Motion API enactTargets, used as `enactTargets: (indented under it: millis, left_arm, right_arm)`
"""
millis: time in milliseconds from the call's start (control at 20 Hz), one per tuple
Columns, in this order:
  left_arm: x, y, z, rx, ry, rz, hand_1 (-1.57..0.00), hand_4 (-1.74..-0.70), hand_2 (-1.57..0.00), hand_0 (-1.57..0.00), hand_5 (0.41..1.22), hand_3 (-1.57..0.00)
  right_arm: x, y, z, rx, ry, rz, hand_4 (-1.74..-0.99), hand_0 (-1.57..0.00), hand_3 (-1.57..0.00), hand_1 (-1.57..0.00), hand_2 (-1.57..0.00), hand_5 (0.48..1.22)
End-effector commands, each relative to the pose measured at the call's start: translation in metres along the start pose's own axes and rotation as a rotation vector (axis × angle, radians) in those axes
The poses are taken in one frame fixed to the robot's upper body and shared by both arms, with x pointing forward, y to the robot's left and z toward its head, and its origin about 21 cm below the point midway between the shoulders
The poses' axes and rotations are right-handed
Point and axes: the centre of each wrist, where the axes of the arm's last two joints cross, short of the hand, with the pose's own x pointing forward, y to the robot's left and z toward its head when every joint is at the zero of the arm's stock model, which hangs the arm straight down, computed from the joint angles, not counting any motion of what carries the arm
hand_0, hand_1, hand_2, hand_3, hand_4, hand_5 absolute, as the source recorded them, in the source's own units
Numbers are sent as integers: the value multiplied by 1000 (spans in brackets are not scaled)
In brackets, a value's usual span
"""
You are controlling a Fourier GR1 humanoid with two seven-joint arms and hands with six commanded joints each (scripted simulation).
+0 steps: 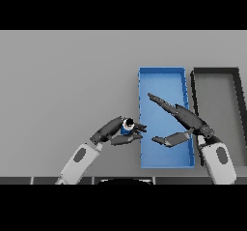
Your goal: Pick up the blue pipe and place it into the blue bin.
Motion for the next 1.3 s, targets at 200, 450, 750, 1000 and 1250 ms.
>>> enactTargets:
  millis: [200, 450, 750, 1000, 1250]
  left_arm:
    - [1, 0, 0, -6, 0, -6, -1571, -1475, -1571, -1571, 1221, -1571]
    - [-1, 1, -3, -27, 2, 0, -1571, -1474, -1571, -1571, 1221, -1571]
    - [0, 7, -5, -59, -22, 39, -1571, -1454, -1571, -1571, 1221, -1571]
    - [-1, 7, -4, -36, 43, 47, -1571, -1596, -1528, -1571, 1221, -1139]
    - [-2, 6, -3, -45, 0, 54, -1571, -1694, -1557, -1571, 1221, -1307]
  right_arm:
    - [12, 10, -26, 123, 18, -38, -1232, 1, 1, 1, 0, 525]
    - [14, 23, -59, 246, 24, -24, -1201, 1, 1, 1, 1, 514]
    - [15, 33, -90, 338, 21, -29, -1214, 1, 1, -9, -20, 511]
    - [15, 41, -110, 396, 10, -39, -1383, -630, -504, -652, -657, 523]
    - [11, 48, -112, 396, -48, -127, -1495, -1263, -1139, -1270, -1271, 781]
